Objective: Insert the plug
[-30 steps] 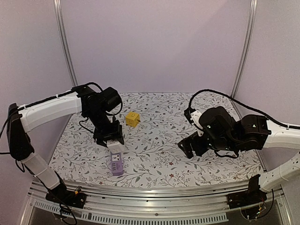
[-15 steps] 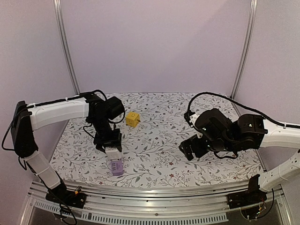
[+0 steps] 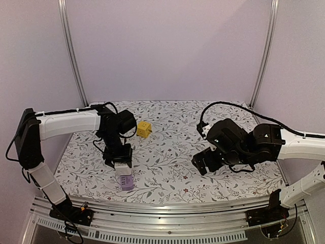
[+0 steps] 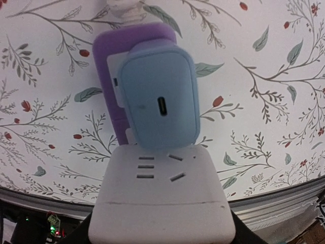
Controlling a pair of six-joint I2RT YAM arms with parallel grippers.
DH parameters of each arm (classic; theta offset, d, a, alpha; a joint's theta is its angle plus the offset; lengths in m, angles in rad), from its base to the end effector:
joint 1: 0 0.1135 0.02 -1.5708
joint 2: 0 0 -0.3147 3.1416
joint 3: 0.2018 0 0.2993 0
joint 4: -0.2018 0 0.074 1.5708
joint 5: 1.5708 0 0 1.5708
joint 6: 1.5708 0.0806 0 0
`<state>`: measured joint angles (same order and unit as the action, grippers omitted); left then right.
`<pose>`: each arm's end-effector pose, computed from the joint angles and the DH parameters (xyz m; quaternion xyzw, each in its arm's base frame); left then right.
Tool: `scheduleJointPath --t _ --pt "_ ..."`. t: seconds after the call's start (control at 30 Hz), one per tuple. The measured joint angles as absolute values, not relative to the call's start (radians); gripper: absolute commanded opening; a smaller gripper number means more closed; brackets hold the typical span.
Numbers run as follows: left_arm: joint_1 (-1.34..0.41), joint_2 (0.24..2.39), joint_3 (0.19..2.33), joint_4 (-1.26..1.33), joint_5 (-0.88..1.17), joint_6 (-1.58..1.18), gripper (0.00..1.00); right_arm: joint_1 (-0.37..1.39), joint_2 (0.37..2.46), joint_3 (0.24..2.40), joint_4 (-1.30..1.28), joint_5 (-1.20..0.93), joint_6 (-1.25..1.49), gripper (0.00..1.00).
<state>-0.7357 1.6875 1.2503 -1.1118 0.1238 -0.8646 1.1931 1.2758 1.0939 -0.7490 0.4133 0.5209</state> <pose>0.2536 -0.2430 0.2023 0.0636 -0.9960 0.0509 0.0368 0.1466 0.2818 0.3020 -0.2455 0.8984 0.1052 0.3488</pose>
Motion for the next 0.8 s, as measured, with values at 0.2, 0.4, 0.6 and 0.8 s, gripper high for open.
scheduleJointPath --t 0.2,0.4,0.6,0.8 --pt "-0.728 1.687 1.245 -1.110 0.118 -0.863 0.00 1.193 1.276 1.094 -0.754 0.411 0.534 0.99" --pt "-0.721 1.687 1.245 -1.103 0.117 -0.860 0.00 1.193 1.276 1.094 -0.756 0.411 0.542 0.99" --pt "-0.705 1.688 1.245 -1.095 0.109 -0.852 0.00 1.193 1.275 1.094 -0.757 0.411 0.543 0.99" --pt "-0.696 1.695 1.243 -1.094 0.100 -0.841 0.00 1.193 1.274 1.094 -0.757 0.411 0.543 0.99"
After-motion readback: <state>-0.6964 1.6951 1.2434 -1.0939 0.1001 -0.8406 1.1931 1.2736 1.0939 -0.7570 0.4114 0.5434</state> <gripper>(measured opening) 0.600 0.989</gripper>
